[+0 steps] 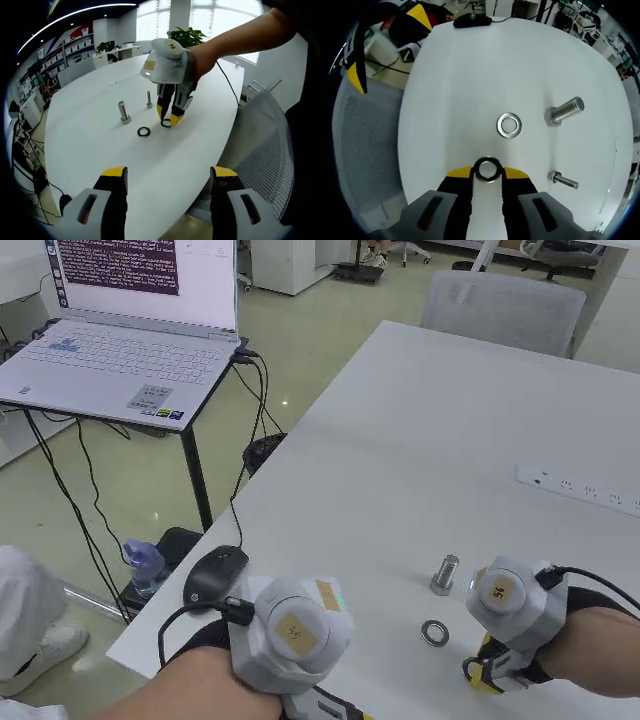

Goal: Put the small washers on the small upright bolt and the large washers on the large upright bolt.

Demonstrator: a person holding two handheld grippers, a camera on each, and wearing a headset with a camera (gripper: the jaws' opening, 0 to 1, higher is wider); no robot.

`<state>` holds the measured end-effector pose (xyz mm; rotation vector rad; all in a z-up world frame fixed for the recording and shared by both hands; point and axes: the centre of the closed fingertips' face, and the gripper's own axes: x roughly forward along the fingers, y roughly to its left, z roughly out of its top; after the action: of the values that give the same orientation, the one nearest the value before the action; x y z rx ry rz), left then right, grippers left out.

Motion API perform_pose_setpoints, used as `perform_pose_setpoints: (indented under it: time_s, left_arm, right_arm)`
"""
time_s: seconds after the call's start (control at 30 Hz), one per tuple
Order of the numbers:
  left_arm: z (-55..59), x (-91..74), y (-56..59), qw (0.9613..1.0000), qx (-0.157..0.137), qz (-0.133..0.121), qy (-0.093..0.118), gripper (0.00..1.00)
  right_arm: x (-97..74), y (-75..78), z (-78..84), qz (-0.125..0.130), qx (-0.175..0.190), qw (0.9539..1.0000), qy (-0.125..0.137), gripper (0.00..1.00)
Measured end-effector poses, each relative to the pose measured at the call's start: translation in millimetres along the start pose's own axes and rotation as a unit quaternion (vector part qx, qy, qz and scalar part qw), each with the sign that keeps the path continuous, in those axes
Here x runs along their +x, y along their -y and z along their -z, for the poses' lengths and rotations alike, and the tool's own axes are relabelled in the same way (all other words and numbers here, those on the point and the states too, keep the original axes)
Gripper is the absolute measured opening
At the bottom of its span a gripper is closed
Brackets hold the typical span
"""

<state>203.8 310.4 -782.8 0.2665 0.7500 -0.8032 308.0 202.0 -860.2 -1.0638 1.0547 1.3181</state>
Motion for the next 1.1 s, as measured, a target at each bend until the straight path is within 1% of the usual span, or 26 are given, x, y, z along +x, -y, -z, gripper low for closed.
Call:
perform_pose_setpoints:
  time_s: [0.1, 0.2, 0.33, 0.43, 0.47, 0.53, 0.6, 0.77, 0.83, 0.97, 1.1]
  left_arm:
    - [-1.8, 0.4, -0.6, 1.0, 0.001, 0.0, 0.003, 0.66]
    - [-3.1, 0.7, -1.0, 1.0, 0.003, 0.0, 0.006, 0.67]
    - [-4.4, 0.6, -2.1, 0.9999, 0.002, -0.002, 0.011, 0.68]
    - [-3.6, 1.1, -2.2, 0.9999, 0.004, -0.002, 0.011, 0.68]
    - [-2.6, 1.9, -2.8, 0.9999, 0.007, -0.004, 0.009, 0.69]
    - [-2.9, 2.7, -3.4, 0.9999, 0.006, -0.005, 0.012, 0.72]
    - [-2.8, 3.2, -3.7, 0.9999, 0.002, -0.005, 0.015, 0.73]
    - [-1.5, 4.6, -4.7, 0.9999, 0.004, -0.006, 0.012, 0.75]
    - [-1.3, 5.2, -5.7, 0.9999, 0.004, -0.007, 0.012, 0.75]
    - [-3.3, 6.2, -7.7, 0.9998, 0.0, -0.009, 0.019, 0.76]
    - [0.1, 8.9, -10.2, 0.9998, -0.002, -0.013, 0.015, 0.79]
  right_arm:
    - [-13.1, 6.7, -1.0, 0.003, -0.001, 1.0, 0.0, 0.22]
    - [-25.2, 12.4, -1.4, 0.001, 0.0, 1.0, -0.003, 0.22]
    - [-42.6, 24.3, -7.6, 0.012, -0.005, 0.9999, -0.002, 0.22]
    - [-52.7, 33.4, -14.3, 0.016, 0.001, 0.9999, 0.003, 0.22]
    - [-54.6, 34.9, -16.0, 0.016, 0.005, 0.9998, 0.006, 0.22]
    - [-57.1, 37.9, -17.2, 0.016, 0.008, 0.9998, 0.005, 0.22]
    - [-59.5, 41.4, -19.8, 0.017, 0.009, 0.9998, 0.007, 0.22]
    - [-67.3, 49.9, -27.1, 0.021, 0.012, 0.9996, 0.013, 0.22]
    - [-70.6, 56.8, -31.0, 0.024, 0.014, 0.9995, 0.018, 0.22]
    - [-77.9, 68.8, -41.1, 0.025, 0.019, 0.999, 0.03, 0.22]
    - [-78.7, 80.8, -49.5, 0.03, 0.013, 0.9988, 0.035, 0.22]
